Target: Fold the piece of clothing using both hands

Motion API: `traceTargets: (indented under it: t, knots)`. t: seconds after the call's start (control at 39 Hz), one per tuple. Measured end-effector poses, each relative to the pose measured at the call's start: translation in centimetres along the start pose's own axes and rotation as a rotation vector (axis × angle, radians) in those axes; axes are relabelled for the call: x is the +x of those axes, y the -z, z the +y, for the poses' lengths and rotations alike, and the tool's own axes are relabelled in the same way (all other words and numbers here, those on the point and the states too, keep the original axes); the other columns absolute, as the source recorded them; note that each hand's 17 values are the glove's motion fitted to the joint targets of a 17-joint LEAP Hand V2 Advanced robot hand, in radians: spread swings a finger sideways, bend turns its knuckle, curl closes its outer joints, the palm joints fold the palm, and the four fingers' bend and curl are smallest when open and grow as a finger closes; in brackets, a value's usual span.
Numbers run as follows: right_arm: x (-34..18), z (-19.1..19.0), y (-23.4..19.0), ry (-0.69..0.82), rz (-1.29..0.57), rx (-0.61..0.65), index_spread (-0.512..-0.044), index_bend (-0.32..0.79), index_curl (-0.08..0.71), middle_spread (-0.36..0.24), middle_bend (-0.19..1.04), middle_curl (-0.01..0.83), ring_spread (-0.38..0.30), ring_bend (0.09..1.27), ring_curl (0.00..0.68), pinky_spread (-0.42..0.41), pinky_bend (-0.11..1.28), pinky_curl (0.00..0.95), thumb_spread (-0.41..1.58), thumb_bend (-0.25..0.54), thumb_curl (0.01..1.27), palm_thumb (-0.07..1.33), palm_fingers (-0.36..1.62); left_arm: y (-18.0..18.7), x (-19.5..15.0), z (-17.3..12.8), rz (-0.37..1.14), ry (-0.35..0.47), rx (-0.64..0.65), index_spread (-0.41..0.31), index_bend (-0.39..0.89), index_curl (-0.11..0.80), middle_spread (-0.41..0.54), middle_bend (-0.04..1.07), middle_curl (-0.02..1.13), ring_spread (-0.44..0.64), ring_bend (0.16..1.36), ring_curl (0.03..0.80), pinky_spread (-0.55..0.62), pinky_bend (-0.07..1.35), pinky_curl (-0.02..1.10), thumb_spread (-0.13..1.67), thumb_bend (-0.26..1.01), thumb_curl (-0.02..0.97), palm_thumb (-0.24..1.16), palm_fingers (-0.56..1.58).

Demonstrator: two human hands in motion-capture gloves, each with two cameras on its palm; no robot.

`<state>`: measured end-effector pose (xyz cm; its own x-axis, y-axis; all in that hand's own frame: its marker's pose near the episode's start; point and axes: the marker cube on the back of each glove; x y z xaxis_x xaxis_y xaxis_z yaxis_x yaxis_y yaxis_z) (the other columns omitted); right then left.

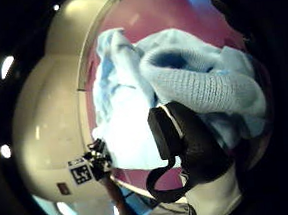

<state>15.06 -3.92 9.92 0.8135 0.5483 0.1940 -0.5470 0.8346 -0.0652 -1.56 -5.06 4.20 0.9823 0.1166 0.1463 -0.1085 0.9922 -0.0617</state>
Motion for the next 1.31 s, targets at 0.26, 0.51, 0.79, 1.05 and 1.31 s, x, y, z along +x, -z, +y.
traceTargets:
  t: [0.26, 0.51, 0.79, 1.05, 1.31]
  knots:
    - [-0.1, 1.6, 3.3, -0.029, 0.236, 0.126, -0.304, 0.04, 0.163, -0.168, 0.44, 0.457, -0.173, 0.8, 0.422, 0.046, 0.33, 0.312, 1.23, 0.068, 0.26, 0.77, 0.87, -0.5, 0.5, -0.7, 0.115, -0.029, -0.015, -0.125, 0.13, 0.367, -0.002, 0.14, 0.34, 0.06, 0.55, 0.363, 0.26, 0.35, 0.42, 1.58, -0.02, 0.096, 0.15, 0.4]
    - [-3.6, -6.0, 3.9, 0.054, -0.144, 0.179, -0.325, 0.09, 0.18, -0.22, 0.5, 0.49, -0.219, 0.86, 0.483, -0.243, 0.48, 0.398, 1.15, 0.118, 0.32, 0.97, 1.18, 1.1, 1.7, -1.1, 0.123, -0.048, 0.001, -0.11, 0.14, 0.353, 0.018, 0.18, 0.33, 0.11, 0.59, 0.358, 0.35, 0.33, 0.39, 1.6, 0.0, 0.078, 0.07, 0.43]
    - [-23.5, -1.1, 6.2, 0.435, -0.003, 0.295, -0.327, 0.11, 0.218, -0.227, 0.49, 0.492, -0.231, 0.85, 0.495, -0.295, 0.48, 0.42, 1.01, 0.046, 0.37, 0.99, 1.18, 0.2, -7.3, -2.9, 0.291, 0.168, 0.224, -0.118, 0.14, 0.345, -0.06, 0.2, 0.36, 0.03, 0.61, 0.353, 0.36, 0.25, 0.36, 1.58, 0.05, 0.122, 0.16, 0.53]
    - [-32.7, 14.1, 6.4, 0.68, 0.062, 0.059, -0.329, 0.11, 0.238, -0.237, 0.48, 0.491, -0.233, 0.84, 0.497, -0.304, 0.46, 0.421, 0.92, -0.01, 0.42, 1.01, 1.19, -0.6, -13.4, 0.7, 0.324, 0.317, 0.295, -0.122, 0.13, 0.336, -0.081, 0.19, 0.37, 0.01, 0.59, 0.352, 0.36, 0.22, 0.36, 1.57, 0.08, 0.151, 0.23, 0.56]
    - [-32.8, 15.3, 2.7, 0.762, 0.109, -0.044, -0.329, 0.1, 0.25, -0.238, 0.48, 0.492, -0.235, 0.83, 0.501, -0.312, 0.45, 0.422, 0.88, -0.02, 0.45, 1.01, 1.19, -1.8, -14.3, 1.0, 0.312, 0.342, 0.253, -0.122, 0.13, 0.328, -0.087, 0.18, 0.38, 0.0, 0.58, 0.35, 0.36, 0.2, 0.36, 1.57, 0.1, 0.171, 0.27, 0.58]
